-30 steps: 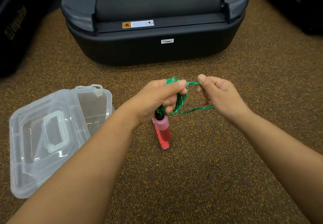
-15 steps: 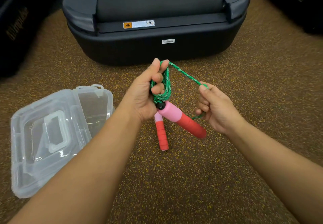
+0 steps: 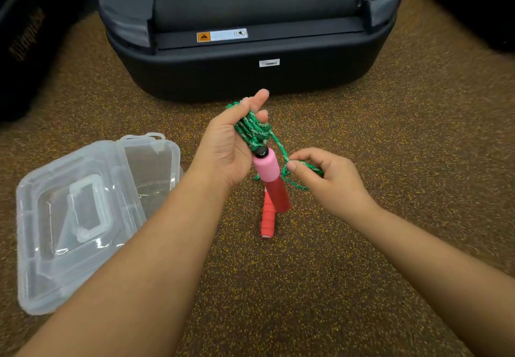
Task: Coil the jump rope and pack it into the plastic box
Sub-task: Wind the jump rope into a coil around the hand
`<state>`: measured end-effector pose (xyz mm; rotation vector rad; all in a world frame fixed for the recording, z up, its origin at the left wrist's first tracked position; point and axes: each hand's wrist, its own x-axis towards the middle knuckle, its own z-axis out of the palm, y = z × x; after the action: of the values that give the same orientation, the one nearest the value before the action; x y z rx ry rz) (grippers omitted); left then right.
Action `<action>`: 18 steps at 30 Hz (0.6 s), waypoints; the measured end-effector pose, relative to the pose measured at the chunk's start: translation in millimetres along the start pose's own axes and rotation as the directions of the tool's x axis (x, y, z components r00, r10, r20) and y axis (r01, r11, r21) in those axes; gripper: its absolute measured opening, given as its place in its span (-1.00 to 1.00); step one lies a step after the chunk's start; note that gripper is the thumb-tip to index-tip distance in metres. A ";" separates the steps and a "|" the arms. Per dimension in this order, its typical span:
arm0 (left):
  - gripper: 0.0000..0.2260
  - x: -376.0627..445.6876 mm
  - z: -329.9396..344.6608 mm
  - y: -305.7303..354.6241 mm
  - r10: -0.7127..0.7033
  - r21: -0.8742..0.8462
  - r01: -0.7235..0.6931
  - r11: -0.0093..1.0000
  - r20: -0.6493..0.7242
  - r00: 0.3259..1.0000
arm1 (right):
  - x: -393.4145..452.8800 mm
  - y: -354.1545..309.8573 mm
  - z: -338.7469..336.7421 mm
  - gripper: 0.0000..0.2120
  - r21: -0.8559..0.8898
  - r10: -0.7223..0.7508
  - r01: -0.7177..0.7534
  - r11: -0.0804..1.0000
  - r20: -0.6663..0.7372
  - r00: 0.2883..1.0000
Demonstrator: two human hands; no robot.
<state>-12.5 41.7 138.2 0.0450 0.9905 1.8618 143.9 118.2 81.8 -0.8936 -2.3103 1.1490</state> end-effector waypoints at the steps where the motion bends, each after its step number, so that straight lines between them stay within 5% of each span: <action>1: -0.83 0.9 -0.3 -1.2 -0.002 0.017 0.002 1.000 0.007 1.000 | -0.9 -3.4 0.4 -0.96 -0.042 -0.037 0.038 0.998 0.022 0.999; 3: -0.71 0.8 0.5 -4.2 -0.002 0.094 0.000 0.996 0.022 1.000 | -2.5 -11.2 0.0 -0.87 -0.109 -0.105 0.111 0.988 0.063 0.993; 7: -0.83 -1.9 5.3 -11.3 0.058 0.351 -0.076 0.933 0.062 0.996 | -0.5 -21.8 -5.4 -0.85 -0.190 -0.140 0.152 0.970 0.076 0.987; 9: -0.68 -4.2 7.0 -12.5 0.076 0.495 -0.115 0.861 0.099 0.992 | 0.6 -23.3 -8.4 -0.86 -0.136 -0.144 0.156 0.978 0.089 0.986; 13: -0.70 -5.6 8.0 -11.0 0.139 0.775 -0.244 0.583 0.200 0.970 | 1.8 -23.6 -15.8 -0.87 -0.107 -0.181 0.198 0.974 0.154 0.971; 18: -0.75 -9.2 8.0 -16.2 0.101 0.912 -0.308 0.273 0.291 0.951 | 4.8 -24.6 -28.5 -0.86 -0.168 -0.255 0.268 0.949 0.095 0.962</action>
<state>7.8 42.4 136.5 1.1194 1.9222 1.1317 148.7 126.1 118.7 -0.5870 -2.5302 0.8859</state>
